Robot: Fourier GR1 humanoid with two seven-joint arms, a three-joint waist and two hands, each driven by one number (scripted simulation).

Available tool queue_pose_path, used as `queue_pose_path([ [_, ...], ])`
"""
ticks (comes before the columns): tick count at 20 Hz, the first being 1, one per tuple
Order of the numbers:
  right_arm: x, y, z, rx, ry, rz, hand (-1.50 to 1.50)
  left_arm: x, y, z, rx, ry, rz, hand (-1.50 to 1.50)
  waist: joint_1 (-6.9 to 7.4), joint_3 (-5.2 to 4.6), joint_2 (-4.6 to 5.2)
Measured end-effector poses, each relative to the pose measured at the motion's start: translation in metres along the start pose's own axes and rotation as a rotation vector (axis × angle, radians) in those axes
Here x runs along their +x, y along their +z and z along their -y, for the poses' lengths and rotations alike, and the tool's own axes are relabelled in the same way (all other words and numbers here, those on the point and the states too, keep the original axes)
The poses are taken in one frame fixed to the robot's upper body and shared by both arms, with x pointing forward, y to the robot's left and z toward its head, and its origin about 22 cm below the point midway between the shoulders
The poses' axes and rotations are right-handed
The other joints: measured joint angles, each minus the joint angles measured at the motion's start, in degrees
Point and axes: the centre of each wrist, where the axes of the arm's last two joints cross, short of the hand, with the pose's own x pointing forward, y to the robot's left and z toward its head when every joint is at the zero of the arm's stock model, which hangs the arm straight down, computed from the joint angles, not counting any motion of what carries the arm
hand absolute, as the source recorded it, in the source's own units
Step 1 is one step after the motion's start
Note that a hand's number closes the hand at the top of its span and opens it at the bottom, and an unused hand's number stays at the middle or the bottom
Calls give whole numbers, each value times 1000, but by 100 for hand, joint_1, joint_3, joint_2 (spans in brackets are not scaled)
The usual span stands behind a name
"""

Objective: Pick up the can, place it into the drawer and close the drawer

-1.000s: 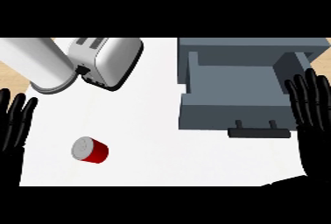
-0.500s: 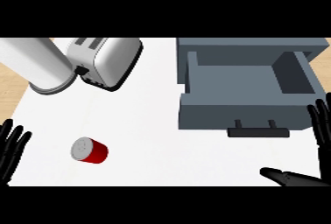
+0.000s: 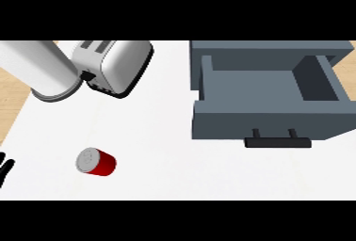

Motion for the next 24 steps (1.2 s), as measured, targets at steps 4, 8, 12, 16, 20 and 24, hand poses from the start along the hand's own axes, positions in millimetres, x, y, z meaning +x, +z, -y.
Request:
queue_pose_path([
  [4, -3, 9, 11, -1, -4, -3, -150, -3, 4, -4, 33, 14, -35, -150, -1, -1, -2],
  [8, -3, 17, 17, 5, -6, -8, -150, -7, 4, -5, 58, 62, -61, -150, -4, -2, -5],
  [12, -7, 19, 24, 6, -5, -7, -150, -10, -5, -6, 58, 146, -80, -150, -14, -1, 1],
  [16, -3, 30, 36, 7, -10, -3, -150, -12, -11, -9, 53, 221, -93, -150, -36, -1, 0],
  [20, 3, 32, 50, 7, -3, -3, -150, -14, -20, -4, 30, 286, -96, -150, -45, -2, 5],
  [24, 10, 40, 55, 17, -8, 0, -150, -18, -30, 4, 23, 331, -93, -150, -50, -3, 7],
])
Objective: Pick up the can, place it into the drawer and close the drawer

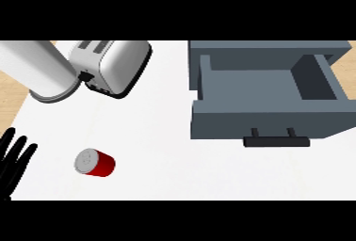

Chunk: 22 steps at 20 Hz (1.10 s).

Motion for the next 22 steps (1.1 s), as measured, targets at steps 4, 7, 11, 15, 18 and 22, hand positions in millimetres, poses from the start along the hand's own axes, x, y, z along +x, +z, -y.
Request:
queue_pose_path([
  [4, 2, 7, 6, -2, 1, -4, -150, -15, -19, 1, 6, 5, -16, -150, -9, 0, 4],
  [7, 1, 5, 11, -7, 1, -9, -150, -25, -26, 0, 12, 1, -21, -150, 2, -1, 4],
  [11, 0, 10, 10, -11, -1, -3, -150, -48, -37, 2, 23, -11, -42, -150, -1, 1, 6],
  [15, 4, 15, 15, -6, 4, -2, -150, -68, -39, 0, 39, -27, -46, -150, 1, 0, 4],
  [18, 1, 14, 16, -5, 11, -3, -150, -79, -41, -6, 61, -34, -58, -150, 8, -1, 5],
  [22, 5, 16, 16, -6, 3, -5, -150, -105, -37, -11, 95, -46, -56, -150, 10, -1, 4],
])
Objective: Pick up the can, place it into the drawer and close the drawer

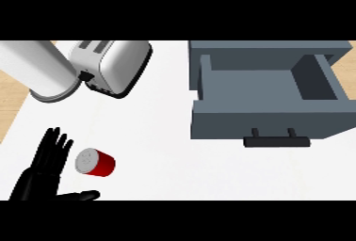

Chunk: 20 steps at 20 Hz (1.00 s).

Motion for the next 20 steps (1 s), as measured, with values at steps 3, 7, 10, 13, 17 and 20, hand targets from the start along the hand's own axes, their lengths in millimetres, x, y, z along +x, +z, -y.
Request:
queue_pose_path([
  [3, 4, -1, 4, -2, -3, 0, -150, -15, -1, -9, 25, -6, 1, -150, 1, 0, 1],
  [7, 1, 5, 5, 6, 2, -2, -150, -27, -11, -22, 57, -18, -5, -150, -7, -1, 1],
  [10, -2, 6, 6, 6, 0, 0, -150, -44, -8, -28, 72, -23, -16, -150, -4, 0, 1],
  [13, 0, 9, 8, 8, -4, -1, -150, -64, -11, -38, 78, -21, -26, -150, -11, -1, 2],
  [17, 4, 10, 11, 5, 2, 1, -150, -84, -8, -49, 73, -16, -46, -150, -9, -1, 2],
  [20, 5, 14, 10, 8, 2, 0, -150, -95, -8, -53, 75, -4, -61, -150, -10, 0, 2],
])
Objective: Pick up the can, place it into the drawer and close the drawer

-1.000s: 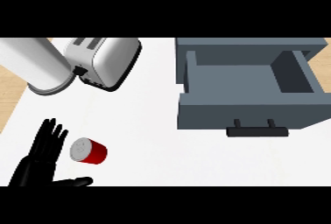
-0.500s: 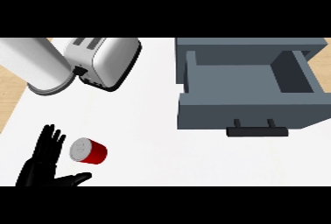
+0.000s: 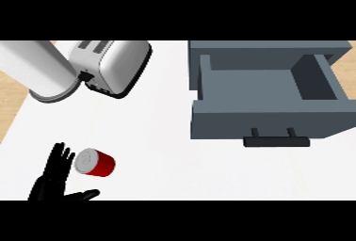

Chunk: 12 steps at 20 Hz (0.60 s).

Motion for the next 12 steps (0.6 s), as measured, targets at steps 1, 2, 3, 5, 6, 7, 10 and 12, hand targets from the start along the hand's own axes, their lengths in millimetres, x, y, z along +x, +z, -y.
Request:
queue_pose_path([
  [1, 3, -2, 0, 1, 1, 3, -150, -4, -2, -3, 3, 5, -4, -150, 0, 0, 0],
  [2, 2, -2, -2, 0, -2, 3, -150, -6, -4, -6, 1, 14, -9, -150, 0, -1, 0],
  [3, 2, -4, 0, -6, -3, 5, -150, -9, -6, -5, 0, 20, -11, -150, 2, -1, 0],
  [5, 7, -7, -1, -4, -1, 2, -150, -20, -8, 2, -9, 25, -15, -150, 2, -1, 1],
  [6, 7, -7, 2, -4, -1, 2, -150, -24, -11, 1, -14, 28, -19, -150, -2, -2, 1],
  [7, 10, -3, 5, -1, -4, 2, -150, -26, -15, 2, -16, 30, -20, -150, -8, -1, 1],
  [10, 10, 0, 8, -1, -4, 1, -150, -33, -21, 9, -20, 49, -25, -150, -8, 0, 0],
  [12, 4, 0, 7, -1, -6, 1, -150, -39, -26, 10, -23, 62, -28, -150, -8, 0, 0],
])
